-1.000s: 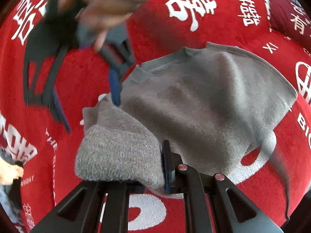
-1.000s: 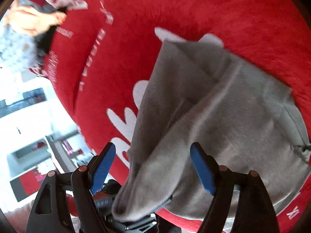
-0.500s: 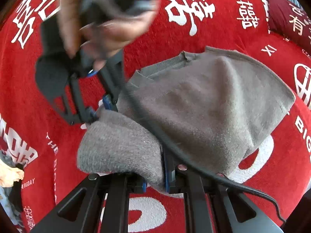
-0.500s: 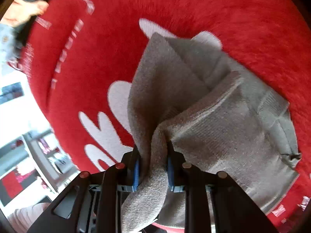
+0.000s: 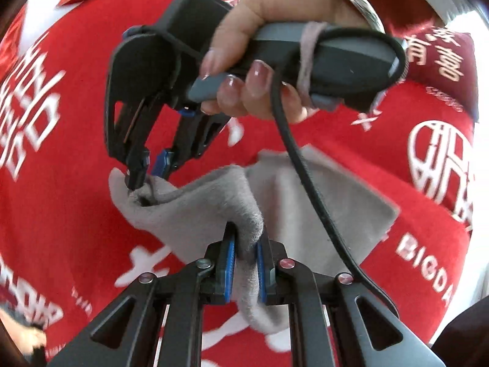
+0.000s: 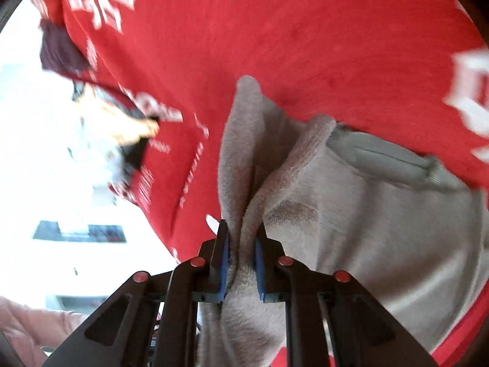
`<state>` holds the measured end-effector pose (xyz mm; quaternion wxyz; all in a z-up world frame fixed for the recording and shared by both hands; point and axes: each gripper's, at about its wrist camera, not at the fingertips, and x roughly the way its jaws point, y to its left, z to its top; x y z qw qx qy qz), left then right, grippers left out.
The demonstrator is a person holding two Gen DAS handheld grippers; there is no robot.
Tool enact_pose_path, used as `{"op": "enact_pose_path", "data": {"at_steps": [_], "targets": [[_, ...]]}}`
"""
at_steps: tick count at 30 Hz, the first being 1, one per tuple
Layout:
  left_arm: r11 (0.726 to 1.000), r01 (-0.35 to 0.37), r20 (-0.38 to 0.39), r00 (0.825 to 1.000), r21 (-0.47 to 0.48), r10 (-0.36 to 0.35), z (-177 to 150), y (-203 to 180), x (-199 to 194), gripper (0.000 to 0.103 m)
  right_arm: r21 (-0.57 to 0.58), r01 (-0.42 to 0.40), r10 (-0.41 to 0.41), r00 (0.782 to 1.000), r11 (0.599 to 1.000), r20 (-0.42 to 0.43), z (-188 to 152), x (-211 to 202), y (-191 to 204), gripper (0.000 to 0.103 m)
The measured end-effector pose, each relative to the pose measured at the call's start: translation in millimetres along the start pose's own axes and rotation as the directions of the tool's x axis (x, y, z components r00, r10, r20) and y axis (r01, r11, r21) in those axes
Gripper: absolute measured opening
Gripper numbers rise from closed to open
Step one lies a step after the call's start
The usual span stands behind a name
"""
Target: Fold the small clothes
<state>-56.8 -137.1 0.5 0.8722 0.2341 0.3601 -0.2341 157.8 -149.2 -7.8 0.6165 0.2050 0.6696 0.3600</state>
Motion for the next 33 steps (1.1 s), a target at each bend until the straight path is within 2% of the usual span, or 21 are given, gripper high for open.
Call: {"op": "enact_pose_path", "data": {"at_steps": [4,8,12,15,19,20,21,23,25,26,27,29,30,33], "targets": [[0.996,0.063,0.008,0.998,0.059,-0.064,22.7,-33.3,12.6,0.014,0.076,-0.052,0.042,0.992,0.996,0.117,-28.8,-52.1,-38.8,0.015],[0.986,0.145,-0.030,0.989,0.086,-0.143,36.1,-69.7,37.6,0.014,0.191,-0.059,0.023,0.983,0.980,0.183,-57.5,-80.7,-94.1,0.015],[0.976,0.188,-0.078,0.981,0.111,-0.180,34.9,-96.3,59.1,0.014,0.286,-0.068,0.003,0.975,0.956,0.222,-85.8,-85.5,-145.3,0.015],[0.968,0.214,-0.117,0.973,0.132,-0.199,30.8,-113.8,71.3,0.014,0.352,-0.057,-0.022,0.976,0.934,0.217,-104.8,-84.0,-180.0,0.015],[0.967,0.218,-0.148,0.969,0.133,-0.198,25.8,-117.3,73.5,0.014,0.427,-0.175,0.080,0.969,0.887,0.232,-113.1,-73.2,-218.3,0.020],[0.967,0.218,-0.152,0.968,0.129,-0.198,26.7,-116.3,73.2,0.014,0.429,-0.217,0.116,0.962,0.877,0.248,-113.3,-71.4,-222.1,0.027],[0.968,0.220,-0.154,0.968,0.125,-0.200,27.9,-116.2,73.4,0.014,0.426,-0.254,0.151,0.953,0.868,0.262,-113.3,-70.1,-225.5,0.042],[0.967,0.224,-0.156,0.966,0.118,-0.205,29.2,-115.9,74.2,0.014,0.414,-0.312,0.204,0.937,0.855,0.284,-110.2,-65.4,-231.9,0.066],[0.967,0.226,-0.157,0.966,0.118,-0.207,26.4,-116.3,77.1,0.014,0.414,-0.338,0.232,0.930,0.845,0.287,-103.4,-55.2,-236.7,0.065],[0.966,0.230,-0.158,0.965,0.118,-0.210,25.0,-116.1,77.0,0.014,0.419,-0.339,0.233,0.930,0.842,0.286,-99.6,-49.0,-237.0,0.051],[0.965,0.232,-0.158,0.964,0.120,-0.212,25.0,-114.1,77.3,0.014,0.424,-0.315,0.210,0.938,0.849,0.275,-94.0,-44.3,-235.8,0.021],[0.963,0.245,-0.152,0.962,0.114,-0.227,24.6,-109.0,75.9,0.014,0.384,-0.253,0.154,0.950,0.888,0.271,-88.2,-46.8,-222.7,0.021],[0.961,0.255,-0.145,0.960,0.108,-0.239,26.2,-106.5,72.2,0.014,0.335,-0.233,0.141,0.950,0.913,0.278,-86.1,-53.1,-210.5,0.021],[0.952,0.289,-0.120,0.954,0.104,-0.276,31.7,-100.2,60.2,0.014,0.228,-0.212,0.135,0.941,0.950,0.311,-91.5,-76.9,-176.6,0.020]]}}
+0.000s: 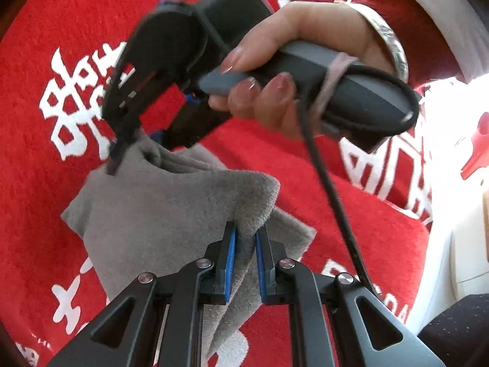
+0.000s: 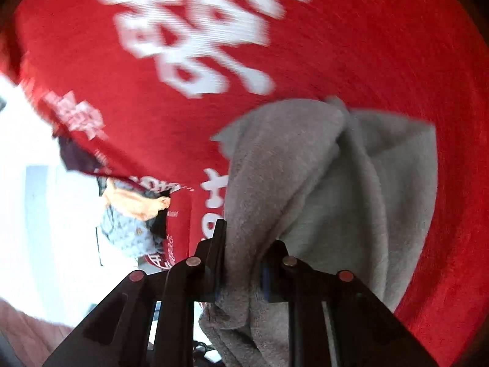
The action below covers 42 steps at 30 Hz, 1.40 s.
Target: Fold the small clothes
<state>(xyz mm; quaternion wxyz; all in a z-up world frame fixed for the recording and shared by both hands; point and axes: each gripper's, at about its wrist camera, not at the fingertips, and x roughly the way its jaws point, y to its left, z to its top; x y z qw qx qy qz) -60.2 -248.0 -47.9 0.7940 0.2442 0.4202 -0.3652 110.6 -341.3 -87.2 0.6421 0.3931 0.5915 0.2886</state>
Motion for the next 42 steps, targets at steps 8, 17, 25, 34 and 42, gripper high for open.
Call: {"op": "enact_pose_path", "data": {"at_steps": [8,17,25,34,42], "targets": [[0.995,0.100,-0.039,0.994,0.019,-0.099,-2.2,-14.1,17.5,0.014,-0.019,0.244,-0.244,0.970,0.970,0.008,-17.8,-13.6,-33.7,0.021],[0.989,0.111,-0.098,0.988,-0.097,-0.121,-22.8,-4.9,10.5,0.014,0.079,0.297,-0.299,0.954,0.952,0.004,-33.3,-5.8,-54.5,0.031],[0.952,0.041,-0.150,0.985,-0.305,-0.090,-41.2,35.8,-15.0,0.014,0.145,0.296,-0.299,0.954,0.944,-0.001,-72.9,-27.7,-32.8,0.048],[0.706,0.021,-0.176,0.963,-0.708,-0.205,-91.2,117.5,-6.6,0.014,0.239,0.257,-0.264,0.964,0.936,0.000,-122.2,-23.7,-39.7,0.040],[0.749,-0.034,-0.259,0.948,-0.661,-0.185,-103.6,118.5,14.9,0.014,0.160,0.345,-0.343,0.938,0.925,-0.045,-137.7,-7.6,-23.4,0.006]]}}
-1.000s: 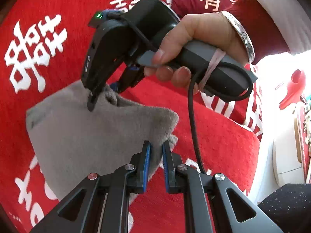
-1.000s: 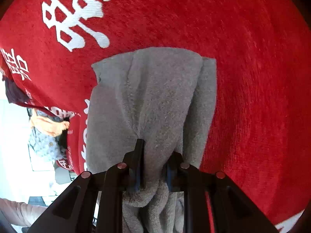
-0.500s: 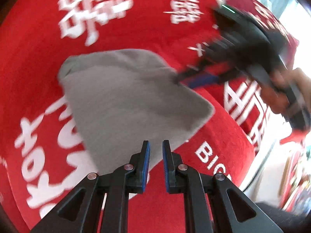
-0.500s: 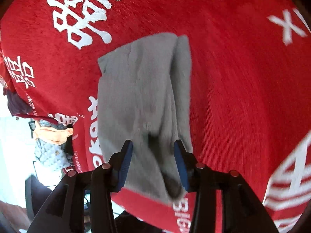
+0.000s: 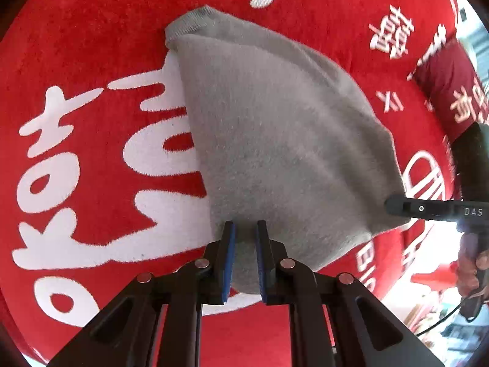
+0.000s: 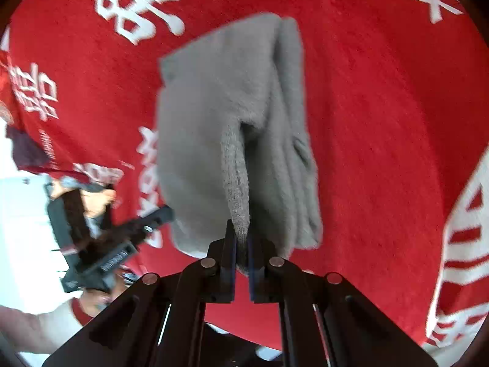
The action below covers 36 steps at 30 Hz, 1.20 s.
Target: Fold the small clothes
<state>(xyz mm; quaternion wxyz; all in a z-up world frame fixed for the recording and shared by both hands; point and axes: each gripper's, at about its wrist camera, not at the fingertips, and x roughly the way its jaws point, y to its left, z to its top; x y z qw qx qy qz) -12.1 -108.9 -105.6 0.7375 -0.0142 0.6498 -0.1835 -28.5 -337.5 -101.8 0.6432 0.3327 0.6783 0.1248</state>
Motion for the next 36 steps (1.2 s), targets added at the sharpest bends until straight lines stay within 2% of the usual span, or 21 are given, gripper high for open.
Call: {"op": "enact_pose_path", "data": {"at_steps": [2,5,14,20,21,22,23,24,26,28,32,34,36], "targets": [[1.000,0.004,-0.010,1.000,0.001,-0.004,-2.9,1.1,1.7,0.014,0.034,0.067,-0.066,0.998,0.997,-0.018,-4.5,7.9,-18.0,0.005],[1.000,0.003,-0.014,1.000,-0.002,-0.003,-4.4,1.3,-1.0,0.014,0.080,0.031,-0.031,1.000,0.996,0.000,-4.8,9.4,-29.4,0.005],[0.999,-0.011,-0.033,0.999,-0.038,0.010,-2.5,5.0,-10.7,0.014,0.075,0.070,-0.072,0.997,0.995,0.018,-9.9,-2.6,-6.5,0.008],[0.999,-0.035,-0.039,0.999,-0.026,0.034,-0.8,2.7,-15.4,0.015,0.067,0.110,-0.113,0.993,0.992,0.027,-11.9,-20.4,0.9,0.012],[0.999,-0.043,-0.042,0.998,-0.028,0.042,-0.6,3.1,-15.4,0.017,0.071,0.116,-0.118,0.993,0.991,0.031,-13.1,-22.5,0.7,0.013],[0.998,-0.049,-0.043,0.998,-0.029,0.047,-0.6,2.9,-15.4,0.045,0.076,0.121,-0.124,0.992,0.990,0.035,-15.0,-25.2,-1.0,0.014],[0.997,-0.065,-0.039,0.997,-0.032,0.063,-0.7,3.1,-16.4,0.084,0.080,0.127,-0.130,0.991,0.989,0.038,-16.3,-27.2,-1.6,0.015],[0.994,-0.098,-0.012,0.995,-0.039,0.097,-1.2,3.2,-20.5,0.094,0.083,0.131,-0.135,0.990,0.988,0.041,-17.5,-28.7,-2.2,0.017],[0.993,-0.116,0.021,0.993,-0.028,0.117,-1.0,1.5,-26.5,0.095,0.087,0.137,-0.141,0.989,0.987,0.040,-19.9,-31.5,-4.6,0.020],[0.993,-0.116,0.013,0.993,-0.033,0.116,0.2,2.2,-25.8,0.095,0.088,0.141,-0.145,0.989,0.986,0.038,-21.4,-32.0,-5.8,0.024],[0.991,-0.131,-0.012,0.991,-0.039,0.130,2.2,4.5,-20.2,0.095,0.088,0.150,-0.154,0.988,0.985,0.035,-20.4,-30.7,-6.2,0.045],[0.990,-0.137,-0.029,0.990,-0.045,0.135,4.2,5.6,-16.0,0.095,0.075,0.159,-0.162,0.986,0.984,0.043,-20.3,-32.7,-4.6,0.049],[0.989,-0.141,-0.037,0.990,-0.048,0.139,5.1,5.8,-13.7,0.095,0.053,0.180,-0.183,0.982,0.982,0.053,-18.2,-34.4,-1.1,0.062]]}}
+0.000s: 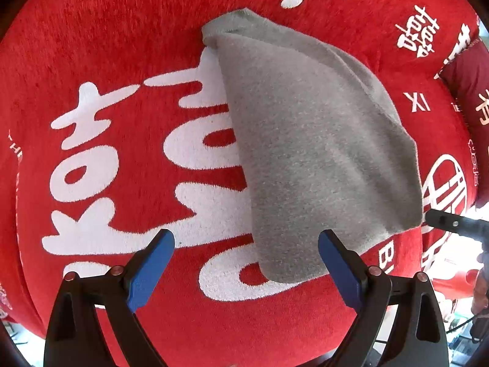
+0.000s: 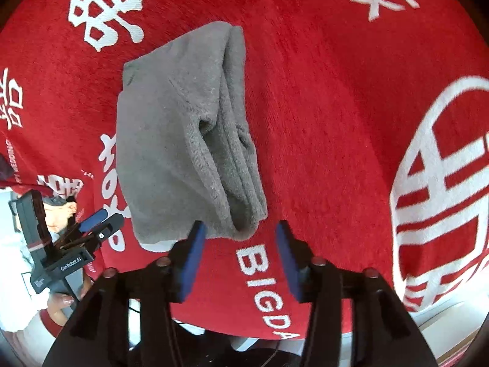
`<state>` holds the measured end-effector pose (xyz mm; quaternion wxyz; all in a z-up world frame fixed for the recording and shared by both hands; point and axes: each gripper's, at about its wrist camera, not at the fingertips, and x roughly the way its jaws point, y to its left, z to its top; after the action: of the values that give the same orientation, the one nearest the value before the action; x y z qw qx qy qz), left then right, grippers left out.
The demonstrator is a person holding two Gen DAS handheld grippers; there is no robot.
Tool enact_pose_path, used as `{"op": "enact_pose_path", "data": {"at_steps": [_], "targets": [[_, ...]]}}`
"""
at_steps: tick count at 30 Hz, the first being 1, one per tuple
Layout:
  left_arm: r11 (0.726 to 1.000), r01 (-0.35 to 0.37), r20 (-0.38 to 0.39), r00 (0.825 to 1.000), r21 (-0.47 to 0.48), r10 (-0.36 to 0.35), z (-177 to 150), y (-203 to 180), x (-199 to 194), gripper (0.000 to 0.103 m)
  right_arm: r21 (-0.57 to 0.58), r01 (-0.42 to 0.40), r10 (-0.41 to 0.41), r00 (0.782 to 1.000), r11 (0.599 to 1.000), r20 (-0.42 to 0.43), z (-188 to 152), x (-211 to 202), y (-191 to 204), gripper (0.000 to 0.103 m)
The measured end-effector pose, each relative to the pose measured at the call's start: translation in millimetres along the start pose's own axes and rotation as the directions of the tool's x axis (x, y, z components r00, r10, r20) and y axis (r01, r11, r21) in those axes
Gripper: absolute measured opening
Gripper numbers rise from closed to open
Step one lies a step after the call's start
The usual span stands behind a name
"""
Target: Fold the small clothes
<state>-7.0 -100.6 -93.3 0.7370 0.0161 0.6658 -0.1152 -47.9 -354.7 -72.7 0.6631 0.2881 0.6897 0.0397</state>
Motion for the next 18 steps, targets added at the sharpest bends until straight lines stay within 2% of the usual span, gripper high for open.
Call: {"op": "enact_pose_path", "data": {"at_steps": [4,7,10,14,18], "targets": [[1.000,0.015,-0.008,1.000,-0.002,-0.015,1.7,-0.4,3.3,0.095,-0.053,0.023,-0.021,0.999,0.998,0.033,7.2,-5.8,6.2,0.078],[0.997,0.070,-0.021,0.997,-0.010,-0.070,4.5,3.1,5.5,0.095,-0.084,0.018,-0.014,0.999,0.996,0.053,15.3,-9.4,8.1,0.080],[0.986,0.161,0.001,0.987,-0.043,-0.161,11.8,12.1,1.9,0.095,-0.078,-0.044,0.048,0.998,0.996,0.047,31.2,-10.5,4.8,0.080],[0.953,0.286,0.010,0.958,-0.098,-0.286,28.0,24.5,7.6,0.095,-0.041,-0.149,0.151,0.988,0.988,0.043,66.0,-4.0,-5.6,0.080],[0.933,0.341,-0.025,0.938,-0.113,-0.346,40.0,26.6,20.7,0.095,0.004,-0.265,0.265,0.964,0.964,0.012,106.1,15.8,-17.6,0.080]]}}
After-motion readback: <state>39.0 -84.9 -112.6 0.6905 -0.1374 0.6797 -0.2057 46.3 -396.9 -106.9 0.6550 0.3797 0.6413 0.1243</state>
